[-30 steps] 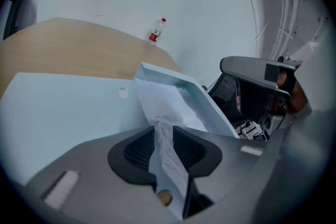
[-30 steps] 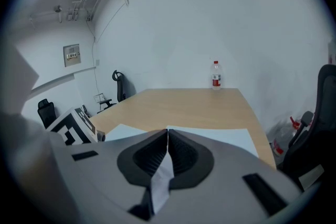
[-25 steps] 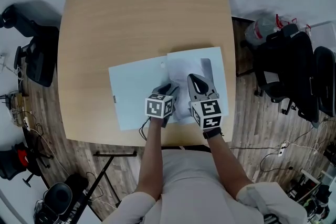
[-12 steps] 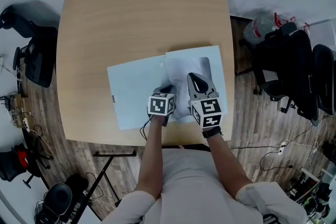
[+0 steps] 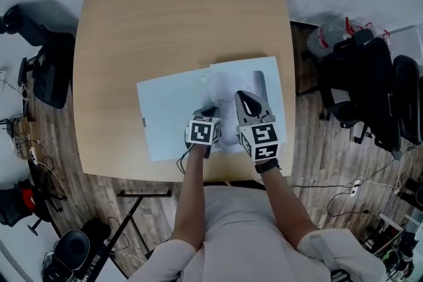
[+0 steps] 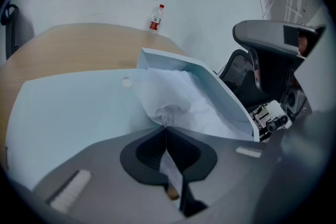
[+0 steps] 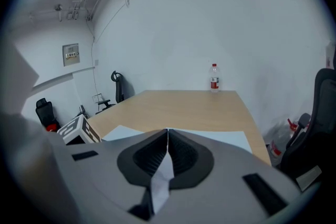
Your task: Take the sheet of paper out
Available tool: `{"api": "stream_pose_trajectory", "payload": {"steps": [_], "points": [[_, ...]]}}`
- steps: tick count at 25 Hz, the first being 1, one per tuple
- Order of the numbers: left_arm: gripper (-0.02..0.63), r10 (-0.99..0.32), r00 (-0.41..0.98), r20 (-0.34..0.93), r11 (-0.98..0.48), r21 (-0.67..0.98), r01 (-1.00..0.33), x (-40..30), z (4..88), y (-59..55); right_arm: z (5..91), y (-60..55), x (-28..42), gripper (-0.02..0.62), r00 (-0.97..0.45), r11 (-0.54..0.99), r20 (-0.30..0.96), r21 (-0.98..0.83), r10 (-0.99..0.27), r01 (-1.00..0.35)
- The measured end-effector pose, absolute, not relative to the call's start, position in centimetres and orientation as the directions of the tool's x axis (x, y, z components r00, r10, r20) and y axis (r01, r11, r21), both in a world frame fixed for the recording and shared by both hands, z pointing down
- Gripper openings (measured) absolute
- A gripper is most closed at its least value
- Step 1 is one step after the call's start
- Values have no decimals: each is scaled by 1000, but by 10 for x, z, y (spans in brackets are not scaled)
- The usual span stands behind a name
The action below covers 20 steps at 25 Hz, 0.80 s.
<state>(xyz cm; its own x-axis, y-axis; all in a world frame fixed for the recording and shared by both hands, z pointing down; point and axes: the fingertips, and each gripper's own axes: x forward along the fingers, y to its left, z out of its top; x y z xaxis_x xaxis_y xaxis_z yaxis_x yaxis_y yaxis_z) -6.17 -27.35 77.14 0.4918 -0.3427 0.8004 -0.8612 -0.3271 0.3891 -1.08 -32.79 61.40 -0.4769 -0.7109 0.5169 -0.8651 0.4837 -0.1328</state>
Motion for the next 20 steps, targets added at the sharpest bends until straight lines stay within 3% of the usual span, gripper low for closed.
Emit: {"api": "stream_pose_trajectory", "payload": {"steps": [20], "points": [[12, -403, 404, 821, -249, 327, -912, -106, 758, -269, 593, -321, -25, 12, -526, 537, 477, -127, -704, -834]]}}
